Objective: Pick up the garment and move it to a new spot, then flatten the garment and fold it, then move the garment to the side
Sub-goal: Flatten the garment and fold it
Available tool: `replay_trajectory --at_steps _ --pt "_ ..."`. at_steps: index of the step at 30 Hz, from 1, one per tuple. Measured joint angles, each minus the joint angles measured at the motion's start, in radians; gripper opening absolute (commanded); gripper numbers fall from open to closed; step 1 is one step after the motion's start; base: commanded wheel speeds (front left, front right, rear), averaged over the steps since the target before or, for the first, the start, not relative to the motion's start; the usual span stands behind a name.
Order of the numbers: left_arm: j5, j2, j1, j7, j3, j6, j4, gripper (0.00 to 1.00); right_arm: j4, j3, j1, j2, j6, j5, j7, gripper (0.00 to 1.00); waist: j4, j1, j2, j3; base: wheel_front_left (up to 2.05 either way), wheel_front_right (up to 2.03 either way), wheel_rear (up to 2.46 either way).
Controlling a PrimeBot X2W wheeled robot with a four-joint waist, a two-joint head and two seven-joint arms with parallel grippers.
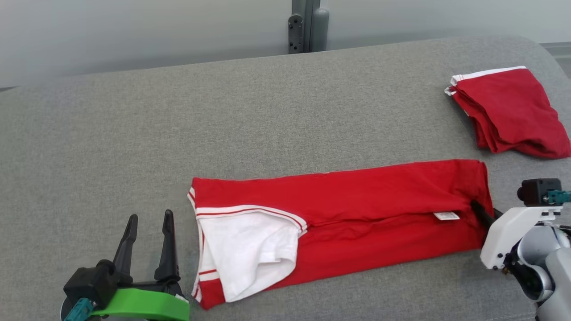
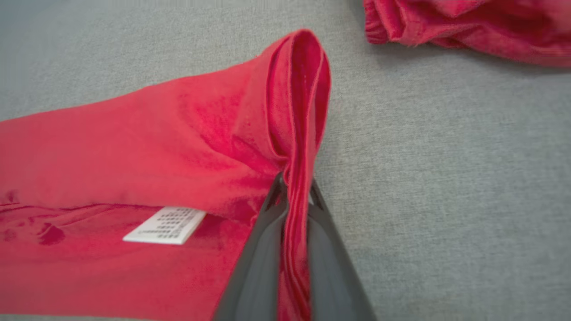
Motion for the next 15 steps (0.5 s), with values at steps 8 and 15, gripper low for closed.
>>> replay_trajectory --at_steps 8,15 --pt "0.003 -0.012 0.003 0.000 -0.019 -0.009 0.009 1.00 -0.134 -0.062 0.000 0.032 -0.001 0.209 0.112 0.00 -0.040 0.0000 0.0000 -0.010 0.00 0.00 0.00" --pt "0.003 -0.015 0.005 0.000 -0.023 -0.013 0.019 1.00 -0.356 -0.014 0.056 0.045 -0.001 0.280 0.193 0.00 -0.059 0.0000 0.0000 -0.023 0.00 0.00 0.00"
